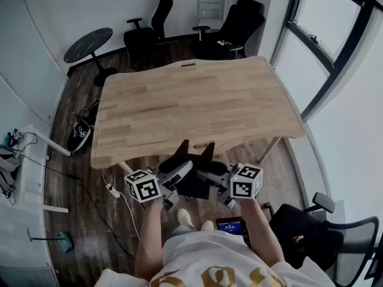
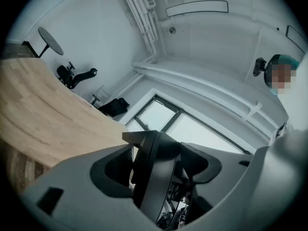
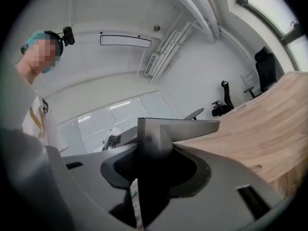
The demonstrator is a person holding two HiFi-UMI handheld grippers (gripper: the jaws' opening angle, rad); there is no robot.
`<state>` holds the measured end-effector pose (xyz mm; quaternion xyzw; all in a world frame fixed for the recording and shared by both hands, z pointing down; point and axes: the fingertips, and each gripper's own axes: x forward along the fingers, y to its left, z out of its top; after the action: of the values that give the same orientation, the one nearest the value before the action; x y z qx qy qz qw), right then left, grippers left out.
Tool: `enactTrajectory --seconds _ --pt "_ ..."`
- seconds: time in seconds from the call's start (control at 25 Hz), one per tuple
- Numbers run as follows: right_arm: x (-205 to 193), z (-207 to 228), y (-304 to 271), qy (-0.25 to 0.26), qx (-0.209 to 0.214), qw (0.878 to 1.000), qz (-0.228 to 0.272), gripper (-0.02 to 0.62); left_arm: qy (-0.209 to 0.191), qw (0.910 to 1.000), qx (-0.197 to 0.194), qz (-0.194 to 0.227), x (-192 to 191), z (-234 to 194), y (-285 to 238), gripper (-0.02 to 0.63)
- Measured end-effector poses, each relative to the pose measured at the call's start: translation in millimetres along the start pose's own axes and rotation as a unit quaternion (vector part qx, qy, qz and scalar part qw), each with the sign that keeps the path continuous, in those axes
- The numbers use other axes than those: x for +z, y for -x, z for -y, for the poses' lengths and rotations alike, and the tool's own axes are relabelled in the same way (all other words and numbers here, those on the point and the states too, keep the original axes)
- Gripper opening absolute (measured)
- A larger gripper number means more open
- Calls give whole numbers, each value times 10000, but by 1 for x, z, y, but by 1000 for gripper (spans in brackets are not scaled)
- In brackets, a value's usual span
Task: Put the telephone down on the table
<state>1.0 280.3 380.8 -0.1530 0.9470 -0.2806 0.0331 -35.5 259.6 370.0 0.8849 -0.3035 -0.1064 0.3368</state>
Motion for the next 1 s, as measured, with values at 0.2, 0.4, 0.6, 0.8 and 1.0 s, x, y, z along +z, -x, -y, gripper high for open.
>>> enactTrajectory --seconds 0.2,0.4,0.6,0.8,1.0 --pt "-6 -13 -2 -26 98 9999 0 156 -57 10000 68 -7 -2 7 13 278" --pt "-13 -25 -7 -48 216 9997 -63 156 -55 9998 166 22 -5 10 28 278" --pt "-18 -28 -1 -99 308 9993 -182 158 -53 9998 189 4 -13 15 29 278" --pt "-15 -31 15 -39 311 9994 -137 158 -97 9999 114 -29 -18 28 20 278" --pt "-12 -30 30 8 304 9995 -74 156 -162 9998 74 -88 -24 38 9 278"
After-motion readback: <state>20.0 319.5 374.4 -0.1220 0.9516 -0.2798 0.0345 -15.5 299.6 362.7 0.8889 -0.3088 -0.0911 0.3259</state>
